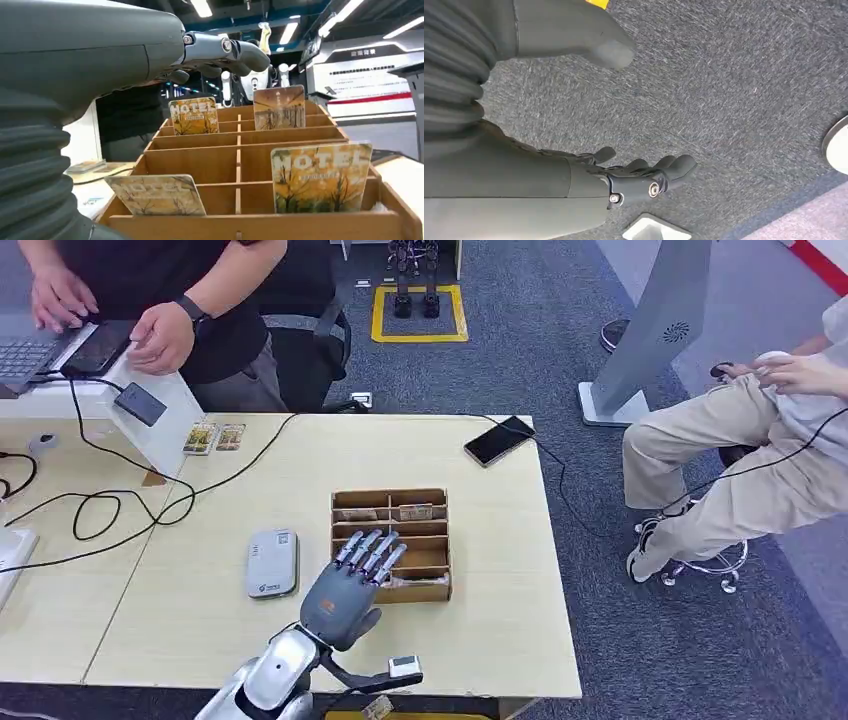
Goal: Pass the card to the sensor for recognition and then transmit it.
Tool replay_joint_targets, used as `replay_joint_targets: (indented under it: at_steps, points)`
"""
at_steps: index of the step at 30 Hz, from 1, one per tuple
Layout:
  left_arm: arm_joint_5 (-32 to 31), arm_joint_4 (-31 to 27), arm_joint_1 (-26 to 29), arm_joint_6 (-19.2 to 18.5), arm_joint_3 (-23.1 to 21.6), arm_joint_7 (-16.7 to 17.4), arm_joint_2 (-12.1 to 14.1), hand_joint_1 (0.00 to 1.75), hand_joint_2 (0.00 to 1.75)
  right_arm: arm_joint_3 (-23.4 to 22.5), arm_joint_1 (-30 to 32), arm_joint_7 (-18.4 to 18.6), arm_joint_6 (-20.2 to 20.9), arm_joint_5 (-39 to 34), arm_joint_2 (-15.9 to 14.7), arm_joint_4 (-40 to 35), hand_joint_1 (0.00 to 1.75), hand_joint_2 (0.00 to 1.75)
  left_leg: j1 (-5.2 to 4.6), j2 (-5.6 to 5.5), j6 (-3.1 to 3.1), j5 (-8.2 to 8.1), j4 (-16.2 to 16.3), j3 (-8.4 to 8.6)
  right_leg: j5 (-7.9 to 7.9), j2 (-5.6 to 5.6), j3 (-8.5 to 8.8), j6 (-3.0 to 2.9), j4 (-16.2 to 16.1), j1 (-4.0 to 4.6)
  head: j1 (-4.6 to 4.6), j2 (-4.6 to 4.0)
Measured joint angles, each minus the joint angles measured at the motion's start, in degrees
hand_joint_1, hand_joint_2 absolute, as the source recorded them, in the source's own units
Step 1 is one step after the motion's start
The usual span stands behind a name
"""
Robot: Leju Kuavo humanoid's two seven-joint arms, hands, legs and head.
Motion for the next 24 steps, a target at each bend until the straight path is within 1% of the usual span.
replay_joint_targets:
  at_steps: [4,9,14,17,24]
  points:
    - [-0.6,0.7,0.0,-0.4,0.0,1.7,-0.2,0.0,1.75,-0.5,0.0,0.0,0.0,0.6,0.0,0.0,0.0,1.75,0.0,0.0,0.0,0.0,0.0,0.0,0.0,0.0,0.0,0.0,0.0,0.0,0.0,0.0]
    - [-1.1,1.3,0.0,-0.4,0.0,2.7,-0.5,0.0,1.75,-1.3,0.0,0.0,0.0,1.1,0.0,0.0,0.0,1.75,0.0,0.0,0.0,0.0,0.0,-0.01,0.0,0.0,0.0,0.0,0.0,0.0,0.0,0.0]
    - [-4.1,1.6,0.0,0.1,0.3,7.1,-1.1,0.0,1.75,-2.2,0.0,0.0,0.0,2.3,0.0,0.0,0.0,1.75,0.0,-0.02,0.0,0.0,0.0,-0.02,0.0,-0.01,0.0,0.0,0.0,0.0,0.02,0.0]
    - [-4.5,1.6,0.1,0.3,1.1,9.5,-1.6,0.0,1.75,-3.0,-0.1,0.0,0.0,2.9,0.0,0.0,0.0,1.75,0.0,-0.01,0.0,0.0,0.0,-0.02,0.0,-0.02,0.01,0.0,0.0,0.0,0.0,0.0]
    - [-4.6,0.9,1.4,2.4,4.0,12.0,-3.2,0.0,1.75,-4.6,-0.3,0.0,0.0,3.7,0.0,0.0,0.0,1.75,0.0,-0.01,0.0,0.0,0.0,-0.03,0.0,-0.01,0.0,0.0,0.0,0.0,0.02,0.0]
